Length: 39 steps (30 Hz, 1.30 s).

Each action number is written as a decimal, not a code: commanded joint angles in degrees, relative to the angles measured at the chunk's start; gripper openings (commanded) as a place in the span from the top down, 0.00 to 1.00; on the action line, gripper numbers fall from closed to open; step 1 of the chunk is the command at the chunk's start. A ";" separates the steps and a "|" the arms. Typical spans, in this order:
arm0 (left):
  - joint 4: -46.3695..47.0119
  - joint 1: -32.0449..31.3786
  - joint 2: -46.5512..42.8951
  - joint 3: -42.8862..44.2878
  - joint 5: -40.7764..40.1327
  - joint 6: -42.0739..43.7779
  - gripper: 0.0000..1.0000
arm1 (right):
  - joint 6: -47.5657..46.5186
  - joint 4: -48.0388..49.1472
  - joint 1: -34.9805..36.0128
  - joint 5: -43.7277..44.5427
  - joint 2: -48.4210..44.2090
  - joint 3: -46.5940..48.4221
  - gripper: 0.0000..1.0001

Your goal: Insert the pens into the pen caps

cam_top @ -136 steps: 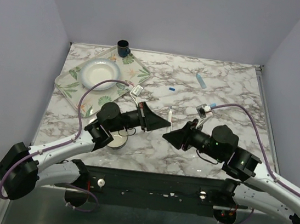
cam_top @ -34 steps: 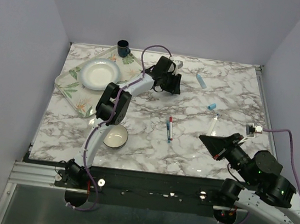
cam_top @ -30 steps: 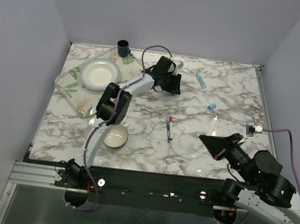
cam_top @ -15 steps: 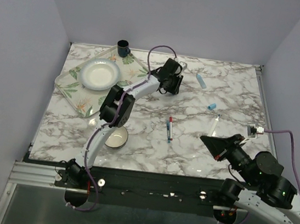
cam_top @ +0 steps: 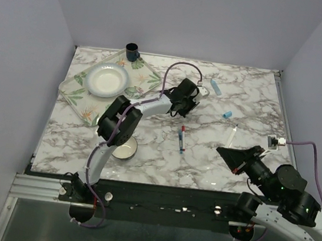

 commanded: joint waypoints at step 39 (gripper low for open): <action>-10.55 -12.33 -37.58 -42.28 3.33 48.75 0.44 | 4.30 -6.61 -0.23 4.49 -12.07 1.34 0.99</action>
